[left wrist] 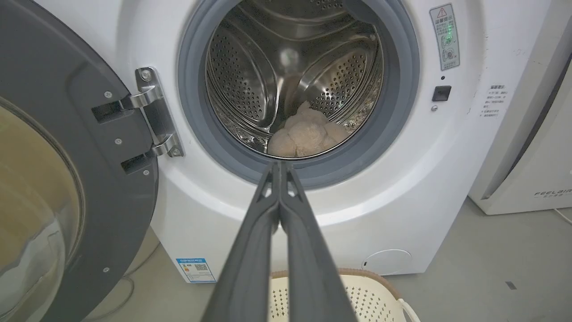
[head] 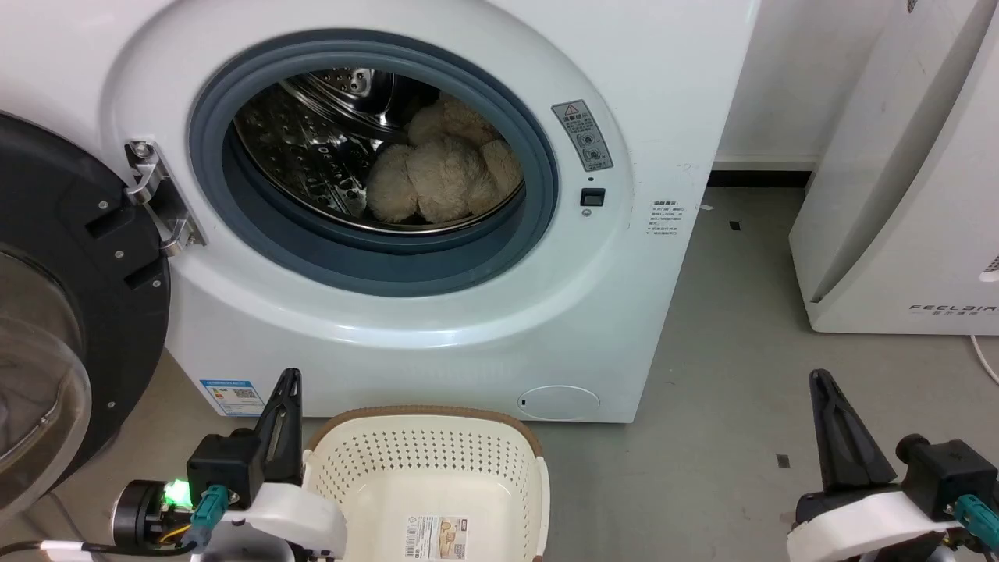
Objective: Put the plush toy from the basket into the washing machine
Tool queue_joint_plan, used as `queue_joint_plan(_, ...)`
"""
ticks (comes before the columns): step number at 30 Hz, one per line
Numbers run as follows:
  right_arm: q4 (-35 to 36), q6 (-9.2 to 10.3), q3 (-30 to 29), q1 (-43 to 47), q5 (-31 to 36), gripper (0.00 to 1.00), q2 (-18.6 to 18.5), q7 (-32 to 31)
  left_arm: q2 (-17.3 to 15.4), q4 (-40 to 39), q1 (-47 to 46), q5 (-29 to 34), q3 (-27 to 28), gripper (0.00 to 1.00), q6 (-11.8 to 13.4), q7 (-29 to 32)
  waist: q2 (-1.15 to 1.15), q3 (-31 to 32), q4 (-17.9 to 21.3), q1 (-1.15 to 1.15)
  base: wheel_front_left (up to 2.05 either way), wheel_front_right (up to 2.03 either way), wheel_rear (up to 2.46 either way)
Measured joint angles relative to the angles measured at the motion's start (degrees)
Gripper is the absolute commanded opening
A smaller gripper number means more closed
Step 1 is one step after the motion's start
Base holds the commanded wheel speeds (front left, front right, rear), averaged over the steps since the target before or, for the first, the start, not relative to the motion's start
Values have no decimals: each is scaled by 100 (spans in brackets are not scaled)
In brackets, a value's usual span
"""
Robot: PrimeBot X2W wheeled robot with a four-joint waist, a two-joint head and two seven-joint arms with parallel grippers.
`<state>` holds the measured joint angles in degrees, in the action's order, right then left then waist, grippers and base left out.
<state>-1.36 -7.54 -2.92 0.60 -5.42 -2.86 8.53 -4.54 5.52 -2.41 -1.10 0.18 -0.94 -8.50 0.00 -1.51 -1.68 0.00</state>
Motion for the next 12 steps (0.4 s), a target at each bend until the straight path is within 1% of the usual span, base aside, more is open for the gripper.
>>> queue_joint_plan(12, 18, 1, 46, 0, 83, 0, 0, -142, 21, -81, 14, 18, -1, 0, 12, 151, 0, 25, 28, 0, 0, 0, 0)
